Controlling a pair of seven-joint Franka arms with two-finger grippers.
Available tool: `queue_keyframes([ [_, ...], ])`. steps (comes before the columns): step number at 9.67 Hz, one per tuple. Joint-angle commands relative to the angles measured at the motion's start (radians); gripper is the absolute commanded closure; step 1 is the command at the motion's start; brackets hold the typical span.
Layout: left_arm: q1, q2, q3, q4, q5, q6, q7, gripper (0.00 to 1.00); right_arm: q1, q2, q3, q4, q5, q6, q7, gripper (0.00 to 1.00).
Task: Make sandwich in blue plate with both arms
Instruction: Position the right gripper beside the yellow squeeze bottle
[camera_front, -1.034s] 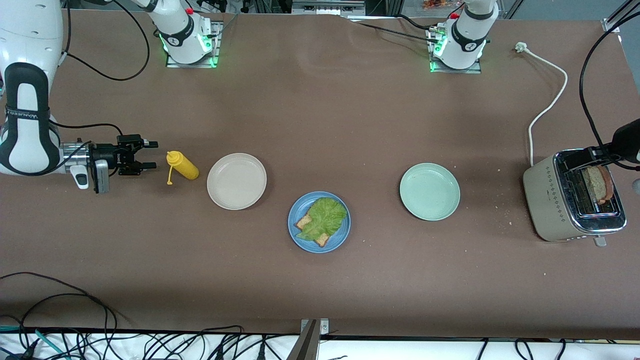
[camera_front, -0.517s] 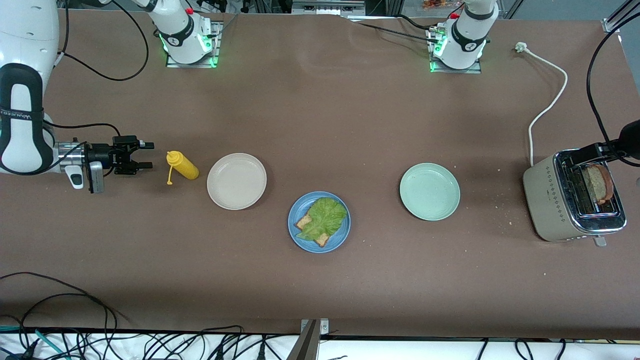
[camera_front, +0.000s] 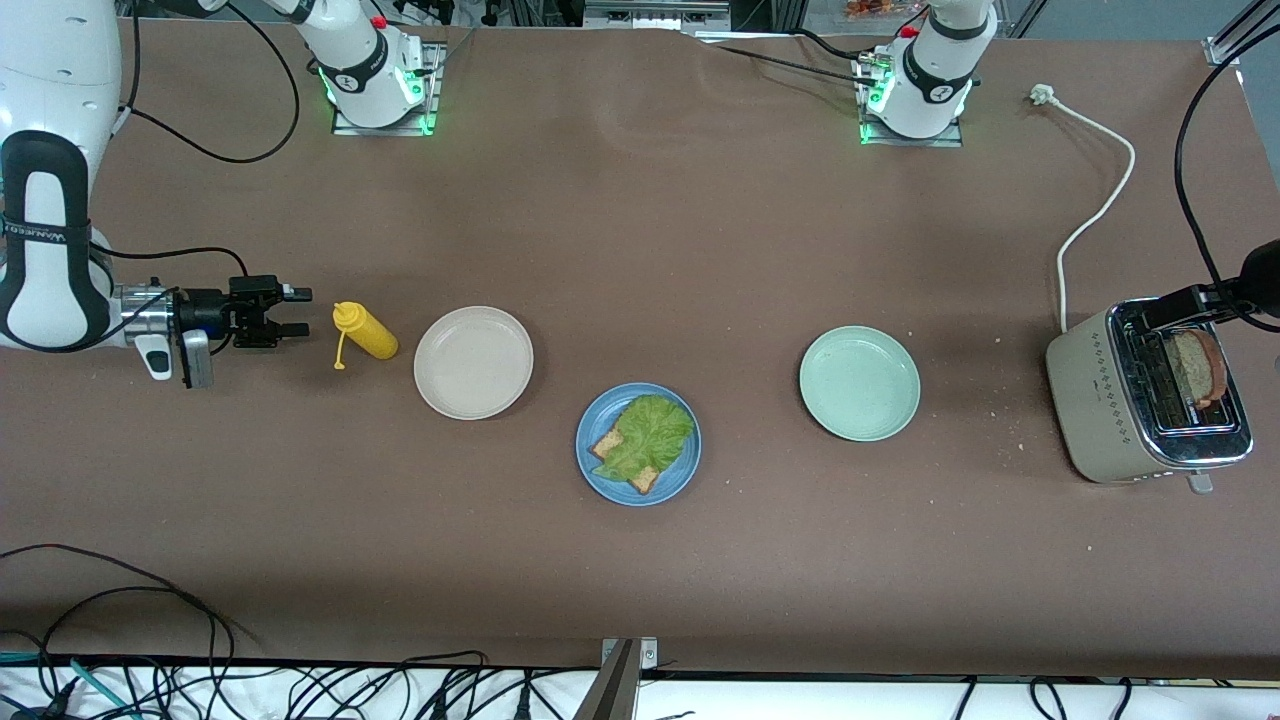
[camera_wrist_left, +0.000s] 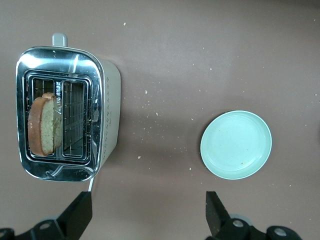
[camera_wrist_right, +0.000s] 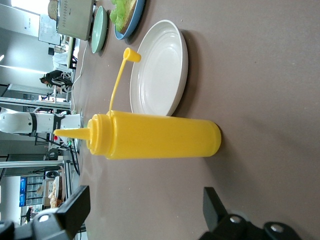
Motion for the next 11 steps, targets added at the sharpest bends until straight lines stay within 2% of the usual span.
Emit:
queue_keyframes([
  [1,0.007,-0.015,-0.001,0.001,-0.004,-0.017,0.018,0.00,-0.006,-0.007,-0.001,0.026,0.010,-0.013,-0.026,0.00],
  [4,0.006,-0.015,0.001,-0.001,-0.004,-0.017,0.018,0.00,-0.008,0.025,0.004,0.011,0.035,0.025,-0.204,0.00],
  [7,0.006,-0.015,0.001,0.001,-0.004,-0.017,0.018,0.00,0.000,0.011,0.005,-0.056,0.039,0.128,-0.241,0.00],
  [10,0.006,-0.015,-0.001,0.001,-0.004,-0.017,0.018,0.00,0.018,-0.040,0.016,-0.142,0.044,0.214,-0.310,0.00],
  [11,0.006,-0.015,-0.001,0.001,-0.004,-0.017,0.016,0.00,0.018,-0.089,0.036,-0.181,0.044,0.275,-0.368,0.00],
])
